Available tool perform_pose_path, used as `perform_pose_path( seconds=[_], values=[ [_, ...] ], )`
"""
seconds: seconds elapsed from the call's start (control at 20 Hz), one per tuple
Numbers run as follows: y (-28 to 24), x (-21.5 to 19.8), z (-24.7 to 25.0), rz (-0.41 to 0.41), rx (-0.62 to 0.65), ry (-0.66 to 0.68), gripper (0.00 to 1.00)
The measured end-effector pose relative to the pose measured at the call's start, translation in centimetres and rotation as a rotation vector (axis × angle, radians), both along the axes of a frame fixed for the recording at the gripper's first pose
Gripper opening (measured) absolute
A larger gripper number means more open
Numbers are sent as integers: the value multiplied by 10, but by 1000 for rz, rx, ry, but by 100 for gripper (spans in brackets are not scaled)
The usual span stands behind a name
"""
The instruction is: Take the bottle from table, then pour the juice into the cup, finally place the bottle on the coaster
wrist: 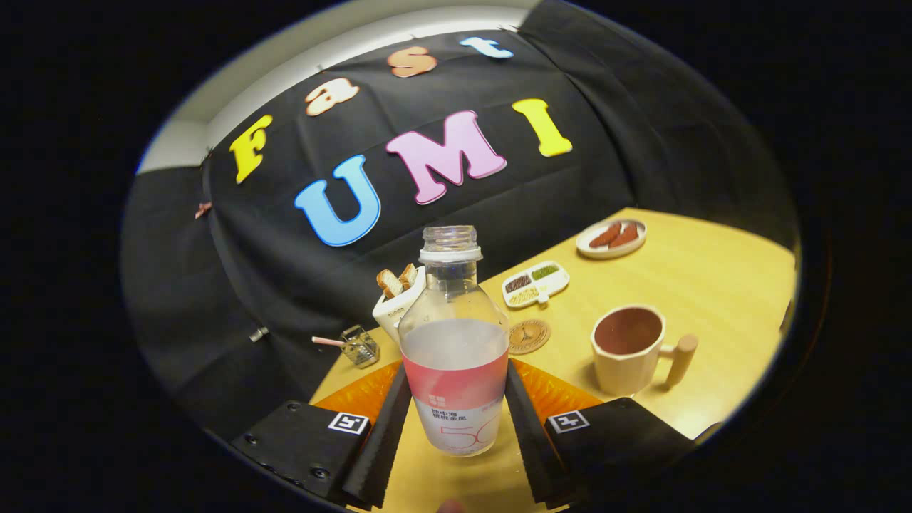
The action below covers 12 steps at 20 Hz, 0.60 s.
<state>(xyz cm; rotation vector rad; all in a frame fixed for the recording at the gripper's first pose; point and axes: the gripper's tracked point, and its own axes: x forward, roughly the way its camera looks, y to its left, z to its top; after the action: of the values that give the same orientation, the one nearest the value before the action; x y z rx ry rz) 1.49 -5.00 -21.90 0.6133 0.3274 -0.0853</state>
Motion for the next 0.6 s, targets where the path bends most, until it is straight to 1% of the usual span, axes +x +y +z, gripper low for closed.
perform_pose_path(
  seconds=[0.1, 0.15, 0.3, 0.6],
  values=[
    [-2, 6, -6, -38, 130, 9, 76],
    [-6, 7, -9, -65, 165, 14, 76],
    [-16, 13, -20, -117, 230, 35, 76],
    [-18, 19, -41, -160, 388, 98, 76]
  ],
)
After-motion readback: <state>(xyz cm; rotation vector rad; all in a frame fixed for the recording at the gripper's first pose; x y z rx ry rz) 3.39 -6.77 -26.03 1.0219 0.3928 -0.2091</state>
